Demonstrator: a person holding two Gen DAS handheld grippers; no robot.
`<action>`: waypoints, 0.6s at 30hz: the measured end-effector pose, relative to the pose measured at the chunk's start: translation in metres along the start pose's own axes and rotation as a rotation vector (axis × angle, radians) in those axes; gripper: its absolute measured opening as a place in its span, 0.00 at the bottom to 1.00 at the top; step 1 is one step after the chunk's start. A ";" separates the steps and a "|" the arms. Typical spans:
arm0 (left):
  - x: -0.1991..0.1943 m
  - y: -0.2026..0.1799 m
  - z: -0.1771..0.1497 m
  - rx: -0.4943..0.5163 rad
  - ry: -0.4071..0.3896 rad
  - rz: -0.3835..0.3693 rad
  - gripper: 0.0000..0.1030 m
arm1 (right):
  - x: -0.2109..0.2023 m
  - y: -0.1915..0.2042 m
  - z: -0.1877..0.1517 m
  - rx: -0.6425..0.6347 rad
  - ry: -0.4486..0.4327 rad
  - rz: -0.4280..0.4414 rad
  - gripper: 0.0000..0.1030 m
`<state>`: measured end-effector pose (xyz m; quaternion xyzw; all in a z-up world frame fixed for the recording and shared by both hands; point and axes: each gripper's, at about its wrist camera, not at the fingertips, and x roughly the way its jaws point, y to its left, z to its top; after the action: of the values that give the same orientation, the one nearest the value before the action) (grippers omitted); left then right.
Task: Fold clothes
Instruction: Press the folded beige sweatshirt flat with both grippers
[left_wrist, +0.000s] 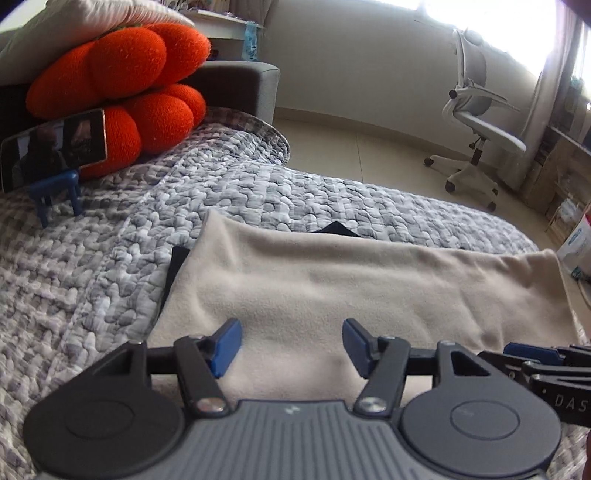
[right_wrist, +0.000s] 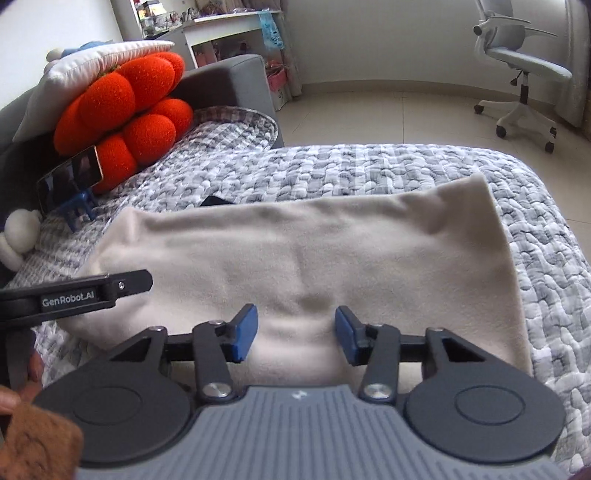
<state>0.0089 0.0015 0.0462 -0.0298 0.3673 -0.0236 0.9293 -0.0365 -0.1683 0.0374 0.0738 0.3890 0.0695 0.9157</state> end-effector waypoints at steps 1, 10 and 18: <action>-0.001 -0.004 -0.001 0.010 0.003 0.015 0.59 | 0.000 0.002 -0.001 -0.023 0.001 -0.008 0.46; -0.017 -0.043 -0.013 0.123 0.026 -0.031 0.59 | -0.004 -0.021 0.000 0.069 0.025 -0.007 0.31; -0.006 -0.003 -0.011 0.031 0.048 -0.004 0.59 | -0.017 -0.060 -0.001 0.192 0.043 0.004 0.12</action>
<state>-0.0033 -0.0012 0.0423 -0.0157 0.3891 -0.0319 0.9205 -0.0447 -0.2306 0.0377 0.1601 0.4135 0.0352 0.8956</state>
